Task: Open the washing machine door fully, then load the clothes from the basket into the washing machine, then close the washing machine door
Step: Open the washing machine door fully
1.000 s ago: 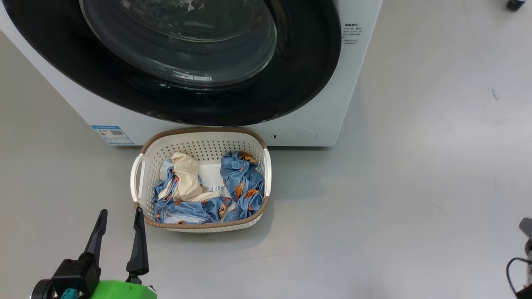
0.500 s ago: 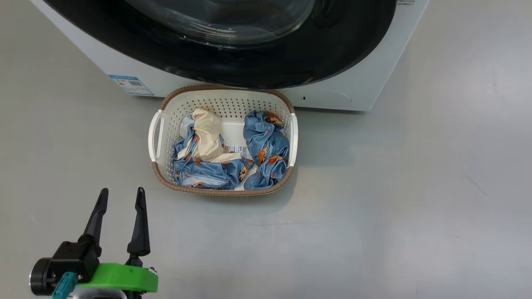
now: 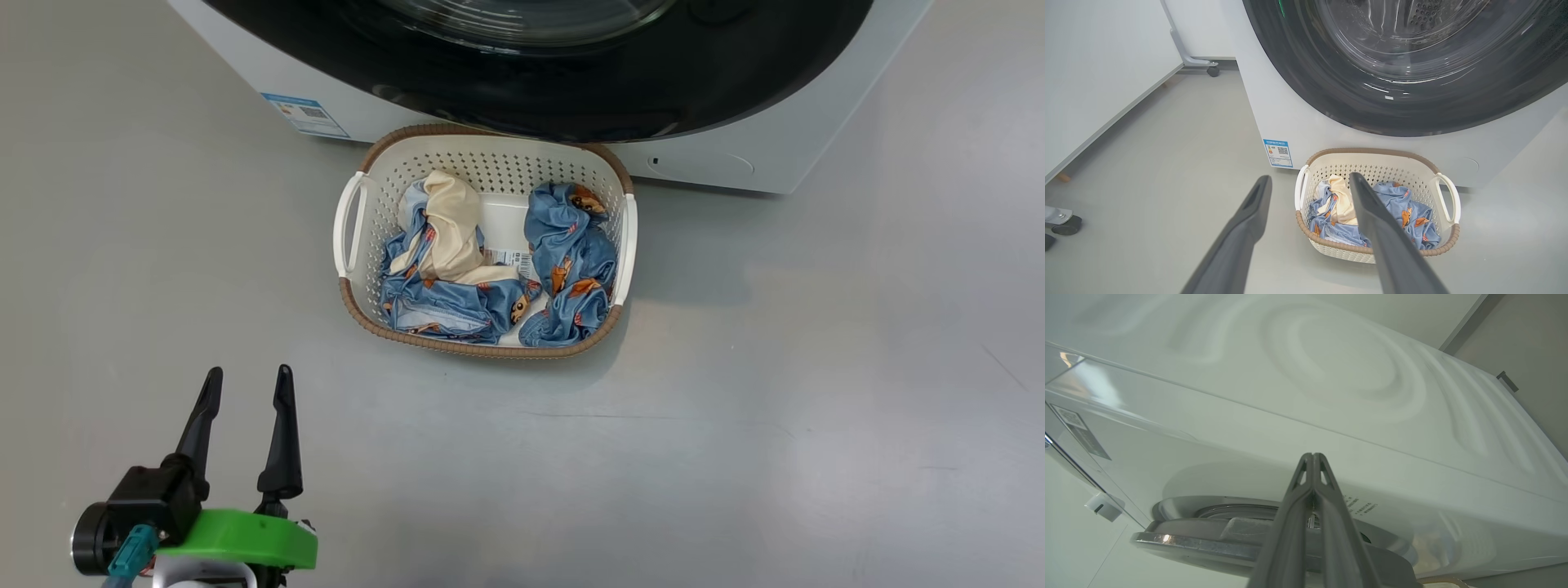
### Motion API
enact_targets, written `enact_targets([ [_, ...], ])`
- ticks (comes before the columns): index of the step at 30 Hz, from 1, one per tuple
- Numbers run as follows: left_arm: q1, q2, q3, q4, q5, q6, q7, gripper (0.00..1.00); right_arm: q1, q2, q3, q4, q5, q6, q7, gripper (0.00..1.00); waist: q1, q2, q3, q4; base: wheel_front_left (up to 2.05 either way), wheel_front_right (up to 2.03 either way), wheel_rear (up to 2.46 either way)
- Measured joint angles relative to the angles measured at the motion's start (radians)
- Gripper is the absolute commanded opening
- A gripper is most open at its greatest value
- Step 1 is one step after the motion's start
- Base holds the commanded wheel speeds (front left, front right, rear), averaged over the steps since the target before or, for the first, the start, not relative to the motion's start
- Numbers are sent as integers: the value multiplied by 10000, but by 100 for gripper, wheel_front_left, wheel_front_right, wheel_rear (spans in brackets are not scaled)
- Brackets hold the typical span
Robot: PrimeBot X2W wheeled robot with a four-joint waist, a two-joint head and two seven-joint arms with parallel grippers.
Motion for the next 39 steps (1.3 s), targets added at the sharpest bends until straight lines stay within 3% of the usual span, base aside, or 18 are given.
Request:
enact_targets([
  [15,-42,-27,46,378,-299,15,-2,100,-968,234,1091,497,33,0,1053,0,0,1,270,393,0,0,0],
  [39,-108,-65,-36,773,-75,2,0,100,-2609,418,1557,938,301,15,1745,0,0,0,468,1155,0,0,0],
])
